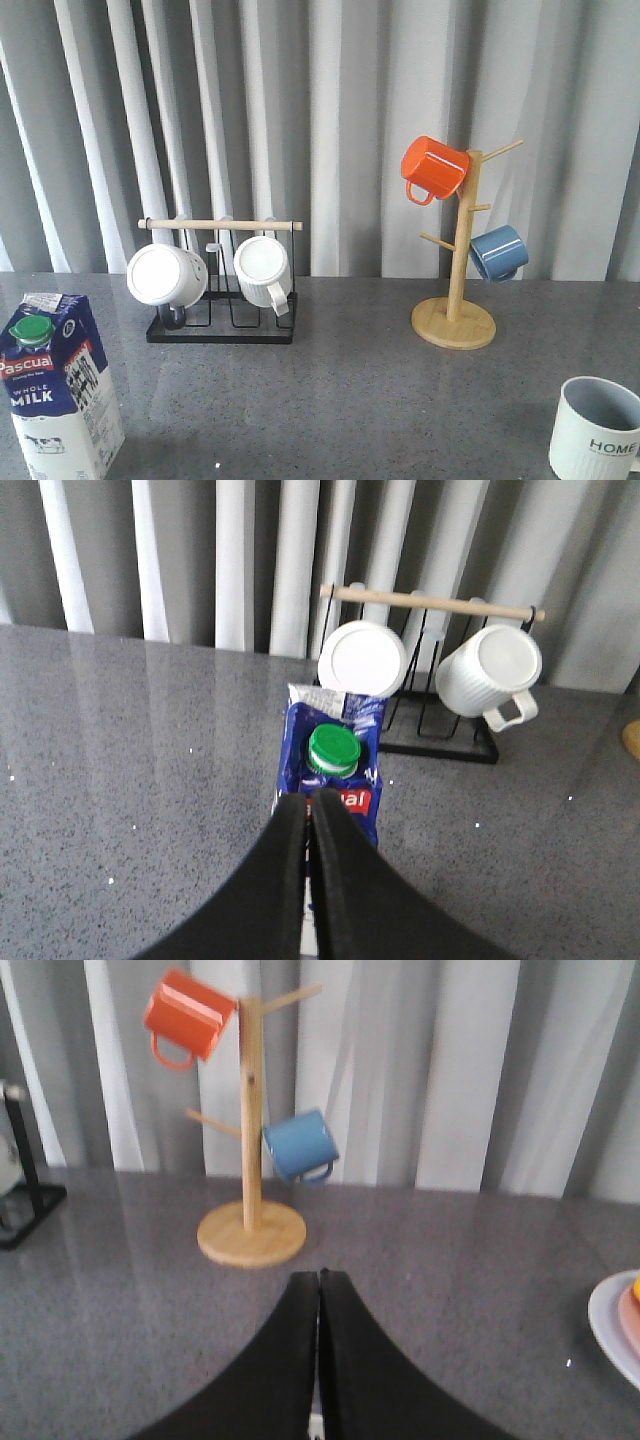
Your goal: Place milk next to cup
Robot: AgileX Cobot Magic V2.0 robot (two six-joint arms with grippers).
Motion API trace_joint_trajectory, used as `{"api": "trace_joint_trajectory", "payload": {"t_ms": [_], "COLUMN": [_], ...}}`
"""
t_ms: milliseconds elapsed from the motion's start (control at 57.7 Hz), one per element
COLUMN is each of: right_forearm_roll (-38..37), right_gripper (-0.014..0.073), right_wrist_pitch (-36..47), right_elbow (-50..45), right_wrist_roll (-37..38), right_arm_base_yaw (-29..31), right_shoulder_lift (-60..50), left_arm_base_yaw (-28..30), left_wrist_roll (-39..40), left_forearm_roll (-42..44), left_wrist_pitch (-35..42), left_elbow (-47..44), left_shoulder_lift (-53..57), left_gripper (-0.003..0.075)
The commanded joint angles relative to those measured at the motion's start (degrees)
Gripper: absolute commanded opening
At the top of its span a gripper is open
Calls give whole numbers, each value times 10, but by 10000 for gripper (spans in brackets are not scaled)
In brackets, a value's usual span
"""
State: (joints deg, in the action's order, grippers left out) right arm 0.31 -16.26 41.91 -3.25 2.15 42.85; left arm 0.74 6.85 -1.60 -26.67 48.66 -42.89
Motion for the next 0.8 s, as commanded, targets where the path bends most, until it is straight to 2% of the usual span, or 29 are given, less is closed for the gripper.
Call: {"api": "trace_joint_trajectory", "payload": {"t_ms": [0, 173, 295, 485, 642, 711, 780], "right_forearm_roll": [9, 11, 11, -54, -133, -154, -179], "right_gripper": [-9, -9, -6, 23, 143, 233, 335], "right_wrist_pitch": [37, 34, -19, -75, -85, -86, -84], "right_elbow": [20, 21, 22, 22, 22, 22, 22], "right_wrist_roll": [-2, 1, 18, 59, 61, 77, 112], "right_arm_base_yaw": [3, 3, 3, 3, 3, 3, 3], "right_shoulder_lift": [33, 55, 49, 49, 46, 43, 42], "left_arm_base_yaw": [-2, -2, -11, -31, -31, -31, -31], "left_wrist_roll": [1, 4, 4, 3, 2, 2, -2], "left_forearm_roll": [-7, -9, -7, -2, -2, -2, -2], "left_wrist_pitch": [38, 57, 24, 10, 31, 44, 60], "left_elbow": [20, 20, 20, 20, 20, 20, 20], "left_shoulder_lift": [-20, -41, -60, -77, -79, -79, -79], "left_gripper": [-6, -6, -6, 4, 74, 140, 239]}}
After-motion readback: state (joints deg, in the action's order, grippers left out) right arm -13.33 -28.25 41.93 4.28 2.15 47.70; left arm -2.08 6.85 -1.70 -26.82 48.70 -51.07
